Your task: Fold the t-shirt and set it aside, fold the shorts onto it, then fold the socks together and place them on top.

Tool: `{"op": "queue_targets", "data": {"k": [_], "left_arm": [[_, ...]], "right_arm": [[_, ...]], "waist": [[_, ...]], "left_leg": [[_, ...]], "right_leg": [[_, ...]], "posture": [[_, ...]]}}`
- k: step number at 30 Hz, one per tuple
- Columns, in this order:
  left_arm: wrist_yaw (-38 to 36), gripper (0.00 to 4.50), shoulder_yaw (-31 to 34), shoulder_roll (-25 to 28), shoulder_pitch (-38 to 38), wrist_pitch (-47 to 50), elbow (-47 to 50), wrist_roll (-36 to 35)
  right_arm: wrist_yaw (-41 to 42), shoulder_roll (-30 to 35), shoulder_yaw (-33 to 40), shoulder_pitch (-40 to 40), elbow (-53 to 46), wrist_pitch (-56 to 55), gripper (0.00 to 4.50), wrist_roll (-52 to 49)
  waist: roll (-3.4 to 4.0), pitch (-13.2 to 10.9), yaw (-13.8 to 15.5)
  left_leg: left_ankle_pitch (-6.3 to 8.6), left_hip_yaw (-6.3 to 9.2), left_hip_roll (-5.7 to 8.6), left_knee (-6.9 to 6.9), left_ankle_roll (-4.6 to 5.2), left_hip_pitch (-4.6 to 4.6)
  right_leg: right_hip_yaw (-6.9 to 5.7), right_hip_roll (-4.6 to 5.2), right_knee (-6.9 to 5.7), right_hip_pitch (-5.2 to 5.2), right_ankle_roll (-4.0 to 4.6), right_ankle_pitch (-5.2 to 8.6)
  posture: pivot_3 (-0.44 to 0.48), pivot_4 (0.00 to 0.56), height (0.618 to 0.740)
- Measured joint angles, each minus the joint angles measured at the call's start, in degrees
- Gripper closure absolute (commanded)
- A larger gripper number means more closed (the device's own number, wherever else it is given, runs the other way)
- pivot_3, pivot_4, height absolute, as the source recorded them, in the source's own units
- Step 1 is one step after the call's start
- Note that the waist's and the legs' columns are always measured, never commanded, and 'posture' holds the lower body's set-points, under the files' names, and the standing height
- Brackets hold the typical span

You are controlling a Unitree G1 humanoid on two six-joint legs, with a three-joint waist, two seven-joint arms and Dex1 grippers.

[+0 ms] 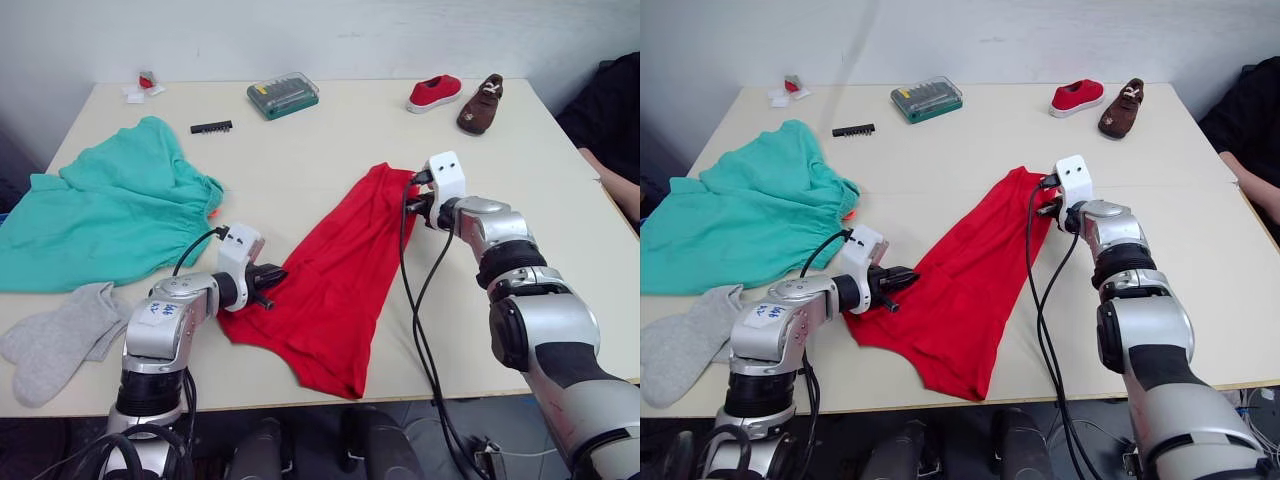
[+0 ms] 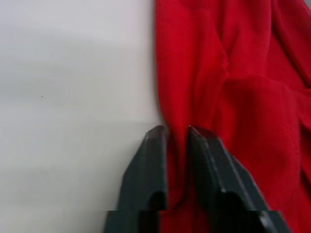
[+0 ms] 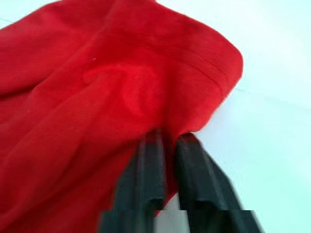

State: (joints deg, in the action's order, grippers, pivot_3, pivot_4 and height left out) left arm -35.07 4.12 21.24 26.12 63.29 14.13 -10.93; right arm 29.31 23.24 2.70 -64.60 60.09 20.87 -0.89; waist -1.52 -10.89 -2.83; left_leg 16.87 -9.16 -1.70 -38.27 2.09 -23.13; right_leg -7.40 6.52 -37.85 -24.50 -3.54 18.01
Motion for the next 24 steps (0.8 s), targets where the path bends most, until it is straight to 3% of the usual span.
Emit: {"op": "queue_targets", "data": {"k": [5, 9, 15, 20, 24], "left_arm": [[-6.30, 1.21, 1.32, 6.91, 4.83, -2.64, -8.07, -4.36], [-17.35, 0.02, -1.80, 13.63, 12.18, -8.73, -16.93, -6.93], [-25.85, 0.01, -7.89, 10.99, 30.08, -17.85, -41.07, -5.01], [-30.49, 0.01, -14.17, 1.75, 42.20, -29.81, -65.75, 1.07], [-30.30, 0.01, -16.09, -3.10, 45.68, -39.28, -78.43, 6.19]], "right_arm": [[2.66, 3.46, 1.57, 10.27, -24.25, 14.87, 1.23, -4.03], [1.26, 4.51, 8.57, 22.70, -53.60, 39.18, 0.00, -12.14], [-0.72, 0.20, 17.89, 31.94, -81.20, 67.12, 0.00, -22.00], [-2.65, -2.44, 18.43, 42.25, -90.84, 71.33, 0.00, -32.54], [-5.57, -1.41, 17.49, 47.78, -94.78, 71.33, 0.00, -37.60]], "waist": [[0.01, -0.01, 0.76], [0.03, -0.01, 1.58], [0.03, -0.01, 2.50], [0.02, -0.01, 2.79], [0.02, -0.01, 2.14]], "left_leg": [[-0.01, 0.09, 0.00, 0.07, -0.03, -0.03], [-0.02, 0.16, 0.01, 0.10, -0.07, -0.09], [-0.04, 0.14, 0.07, -0.01, -0.02, -0.09], [-0.01, 0.07, 0.14, 0.08, 0.04, -0.16], [0.01, -0.03, 0.06, 0.12, 0.06, -0.14]], "right_leg": [[-0.04, 0.00, 0.04, -0.02, 0.01, 0.00], [-0.10, -0.01, 0.09, -0.03, 0.03, 0.02], [-0.11, -0.04, 0.10, 0.00, 0.06, 0.00], [-0.15, -0.08, 0.18, -0.05, 0.05, 0.00], [-0.13, -0.09, 0.22, -0.10, 0.04, -0.01]], "posture": [[0.000, 0.150, 0.740], [0.000, 0.150, 0.740], [0.000, 0.150, 0.740], [0.000, 0.150, 0.740], [0.000, 0.150, 0.740]]}}
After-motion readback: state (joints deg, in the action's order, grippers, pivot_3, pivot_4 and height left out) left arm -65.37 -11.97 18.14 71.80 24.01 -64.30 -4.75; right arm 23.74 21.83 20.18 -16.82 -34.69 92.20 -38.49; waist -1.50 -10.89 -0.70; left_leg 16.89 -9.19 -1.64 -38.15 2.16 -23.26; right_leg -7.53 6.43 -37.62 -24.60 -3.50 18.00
